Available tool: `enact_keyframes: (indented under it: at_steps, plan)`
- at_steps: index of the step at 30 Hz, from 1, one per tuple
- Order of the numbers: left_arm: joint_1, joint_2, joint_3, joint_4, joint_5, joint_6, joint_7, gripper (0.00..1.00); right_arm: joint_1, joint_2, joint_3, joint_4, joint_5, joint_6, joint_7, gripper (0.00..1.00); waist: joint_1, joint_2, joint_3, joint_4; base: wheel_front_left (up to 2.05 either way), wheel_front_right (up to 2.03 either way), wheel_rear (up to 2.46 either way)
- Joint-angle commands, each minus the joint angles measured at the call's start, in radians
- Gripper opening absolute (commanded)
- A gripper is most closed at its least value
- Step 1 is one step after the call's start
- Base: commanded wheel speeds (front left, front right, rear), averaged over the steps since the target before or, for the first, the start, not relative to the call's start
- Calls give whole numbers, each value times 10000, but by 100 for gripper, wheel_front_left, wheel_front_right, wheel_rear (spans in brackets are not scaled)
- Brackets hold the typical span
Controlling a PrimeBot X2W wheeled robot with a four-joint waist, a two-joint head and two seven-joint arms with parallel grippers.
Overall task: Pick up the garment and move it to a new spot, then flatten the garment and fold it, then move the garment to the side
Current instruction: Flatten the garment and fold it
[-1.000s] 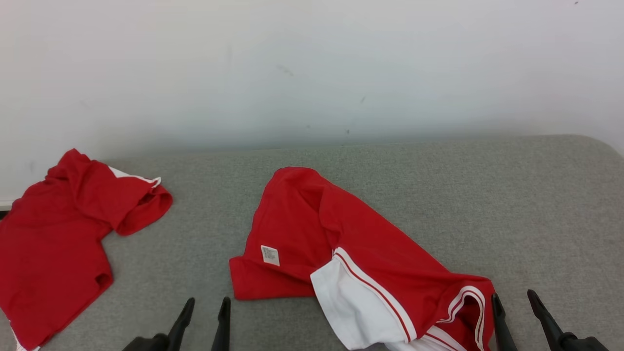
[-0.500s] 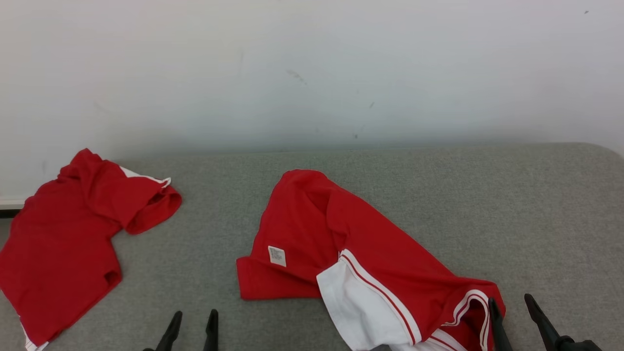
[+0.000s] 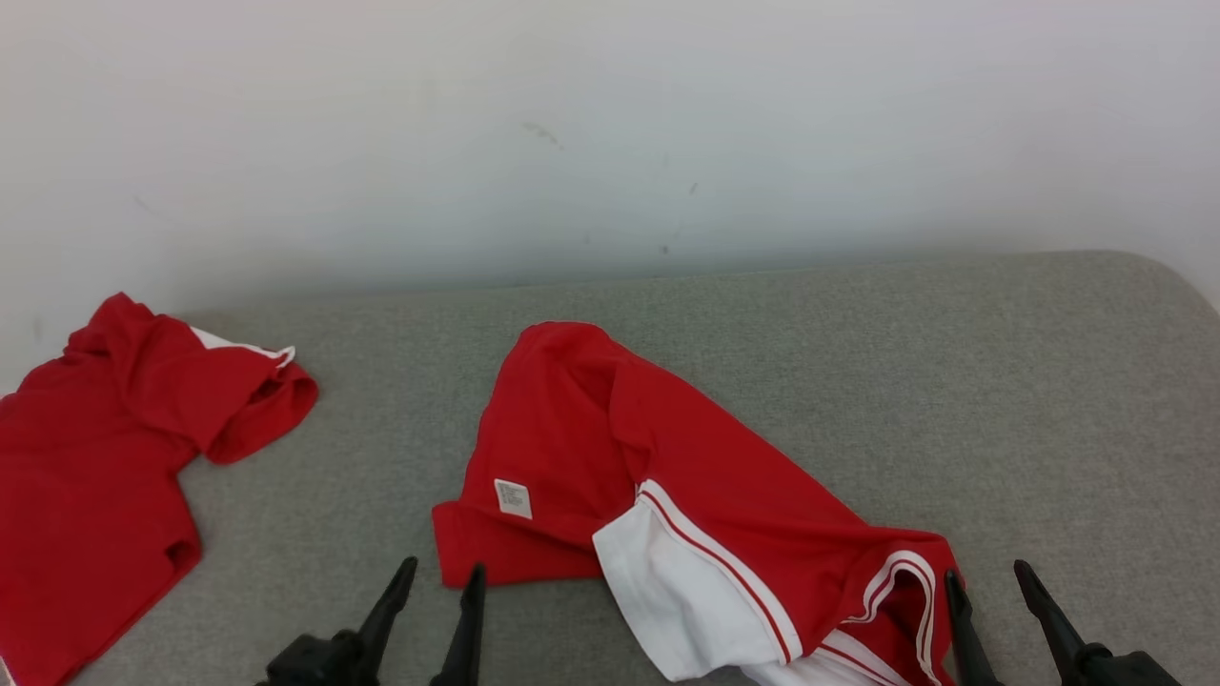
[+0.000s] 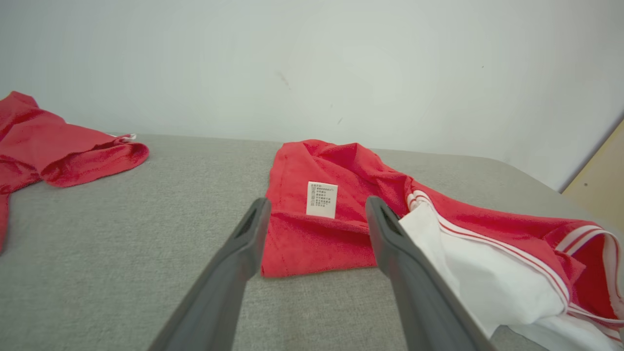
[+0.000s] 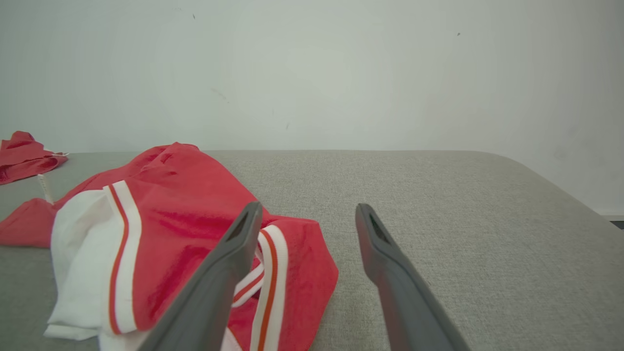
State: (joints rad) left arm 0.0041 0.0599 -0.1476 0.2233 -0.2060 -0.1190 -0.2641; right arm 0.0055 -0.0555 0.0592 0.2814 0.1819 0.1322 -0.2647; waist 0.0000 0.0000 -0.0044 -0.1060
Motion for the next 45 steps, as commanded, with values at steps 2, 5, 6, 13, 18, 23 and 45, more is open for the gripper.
enact_keyframes:
  at_steps: [2, 5, 6, 13, 18, 23, 45]
  plan:
    - [-498, 149, -238, 214, -18, -72, -5, 100, -149, -4, 82, -22, 9, -28, 5, 100, 0, 0, 149, -205, 0, 0, 0]
    - [-1137, 339, -776, 635, -190, -115, -5, 100, -285, -3, 130, -46, -23, -28, 5, 100, 0, 0, 316, -447, 0, 0, 0]
    - [-1406, 444, -1029, 792, -288, -124, 0, 100, -290, -1, 146, -50, -29, -28, 5, 100, 0, 0, 366, -530, 0, 0, 0]
    - [-3112, 1449, -3059, 1673, -1677, -125, 378, 100, -514, 21, 265, -110, -12, -26, 5, 100, 0, 0, 814, -1162, 0, 0, 0]
    - [-3916, 2196, -4256, 2338, -2870, -127, 730, 100, -639, 39, 338, -128, 54, -28, 5, 100, 0, 0, 1037, -1589, 0, 0, 0]
    - [-4428, 2789, -5140, 2871, -3736, -127, 989, 100, -619, 46, 300, -158, 93, -28, 5, 100, 0, 0, 1201, -1861, 0, 0, 0]
    - [-5370, 3776, -7930, 2199, -7094, -108, 1178, 0, -634, 47, 210, -180, 404, -28, 6, 100, 0, 0, 1383, -2162, 0, 0, 0]
